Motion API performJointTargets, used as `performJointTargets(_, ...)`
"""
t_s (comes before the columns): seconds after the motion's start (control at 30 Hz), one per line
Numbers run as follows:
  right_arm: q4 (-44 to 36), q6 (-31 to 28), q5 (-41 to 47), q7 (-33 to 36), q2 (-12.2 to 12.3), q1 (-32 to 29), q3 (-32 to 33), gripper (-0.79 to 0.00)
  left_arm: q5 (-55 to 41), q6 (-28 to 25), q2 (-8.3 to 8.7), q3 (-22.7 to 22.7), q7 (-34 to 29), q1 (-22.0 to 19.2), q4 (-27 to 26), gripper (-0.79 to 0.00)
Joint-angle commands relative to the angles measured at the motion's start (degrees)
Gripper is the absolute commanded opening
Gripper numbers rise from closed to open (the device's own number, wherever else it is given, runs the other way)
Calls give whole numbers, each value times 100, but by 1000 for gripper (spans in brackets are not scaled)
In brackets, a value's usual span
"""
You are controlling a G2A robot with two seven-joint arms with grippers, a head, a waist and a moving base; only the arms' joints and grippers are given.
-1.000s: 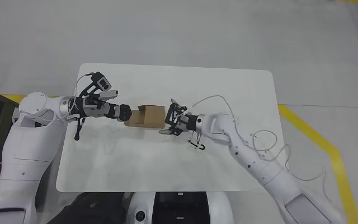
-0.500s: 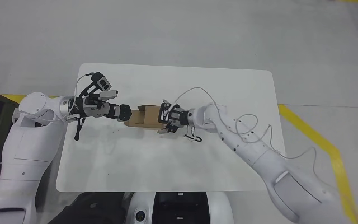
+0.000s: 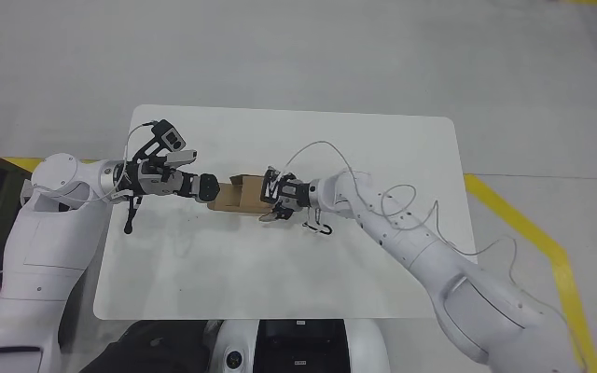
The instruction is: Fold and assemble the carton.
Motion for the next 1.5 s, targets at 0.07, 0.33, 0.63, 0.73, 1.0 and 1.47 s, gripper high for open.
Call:
performJointTargets(0.07, 118, -51, -28, -152, -55, 10, -1, -175, 0, 0, 0, 0, 0, 0, 0, 0)
performJointTargets(0.33, 289, -126, -105, -310, -130, 29, 19, -179, 0, 0, 0, 0, 0, 0, 0, 0)
performJointTargets(0.63, 210, -134, -117, -630, -56, -117, 243, -197, 0, 0, 0, 0, 0, 0, 0, 0)
performJointTargets(0.73, 32, -87, -97, -714, 33, -277, 395, -197, 0, 0, 0, 0, 0, 0, 0, 0)
performJointTargets(1.0, -750, 76, -135, -613, 366, -992, 862, -222, 0, 0, 0, 0, 0, 0, 0, 0)
performJointTargets(1.47, -2207, 139, -342, -268, 852, -2151, 1635, 0, 0, 0, 0, 0, 0, 0, 0, 0)
